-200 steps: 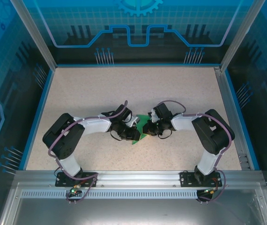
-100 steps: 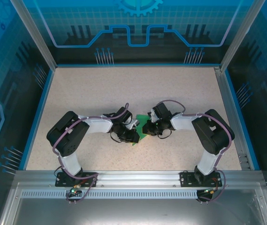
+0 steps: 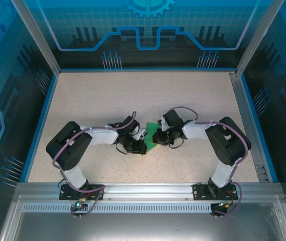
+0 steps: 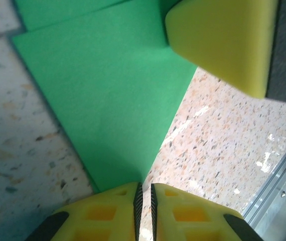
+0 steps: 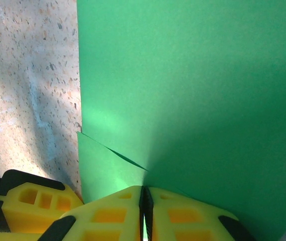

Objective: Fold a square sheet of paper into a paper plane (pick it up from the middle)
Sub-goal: Third fold the triangle at the center of the table.

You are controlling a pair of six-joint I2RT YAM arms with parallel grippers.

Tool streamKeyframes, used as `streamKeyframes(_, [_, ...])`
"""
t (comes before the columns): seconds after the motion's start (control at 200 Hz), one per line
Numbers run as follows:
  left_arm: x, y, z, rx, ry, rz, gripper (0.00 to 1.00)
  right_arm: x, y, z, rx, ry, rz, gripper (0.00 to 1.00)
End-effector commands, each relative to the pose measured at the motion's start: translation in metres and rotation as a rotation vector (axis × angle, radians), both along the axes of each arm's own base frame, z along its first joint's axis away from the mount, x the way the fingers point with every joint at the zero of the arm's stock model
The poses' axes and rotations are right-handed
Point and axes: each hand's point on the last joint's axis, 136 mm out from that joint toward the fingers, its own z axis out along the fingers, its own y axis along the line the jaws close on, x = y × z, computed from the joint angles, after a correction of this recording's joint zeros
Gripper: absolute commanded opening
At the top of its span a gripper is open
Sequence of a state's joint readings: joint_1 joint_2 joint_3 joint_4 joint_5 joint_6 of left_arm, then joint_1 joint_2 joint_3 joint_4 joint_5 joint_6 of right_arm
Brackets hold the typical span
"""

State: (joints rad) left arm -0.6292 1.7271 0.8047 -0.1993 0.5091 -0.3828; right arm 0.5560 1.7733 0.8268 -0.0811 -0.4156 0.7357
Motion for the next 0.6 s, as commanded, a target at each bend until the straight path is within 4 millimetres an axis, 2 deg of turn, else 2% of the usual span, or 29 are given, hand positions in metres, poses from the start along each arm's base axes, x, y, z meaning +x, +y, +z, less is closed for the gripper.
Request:
streamKeyframes(0.0, [-0.030,0.030,-0.020,0.118,0.096,0.004,0.18,-0.018,-0.039,-0.042,-0.205,0.087,-0.036,0.13])
streamKeyframes(0.13, [-0.035,0.039,-0.022,0.155,0.120,0.023,0.17,-0.017,-0.039,-0.041,-0.203,0.086,-0.035,0.13])
streamKeyframes(0.32, [-0.036,0.042,-0.015,0.163,0.123,0.041,0.17,-0.016,-0.039,-0.040,-0.202,0.084,-0.036,0.13])
streamKeyframes(0.45, [-0.031,0.037,0.003,0.122,0.083,0.057,0.17,-0.015,-0.038,-0.037,-0.196,0.080,-0.036,0.13])
streamKeyframes(0.595, [-0.010,0.019,0.032,0.028,0.011,0.078,0.18,-0.012,-0.035,-0.033,-0.182,0.070,-0.036,0.13])
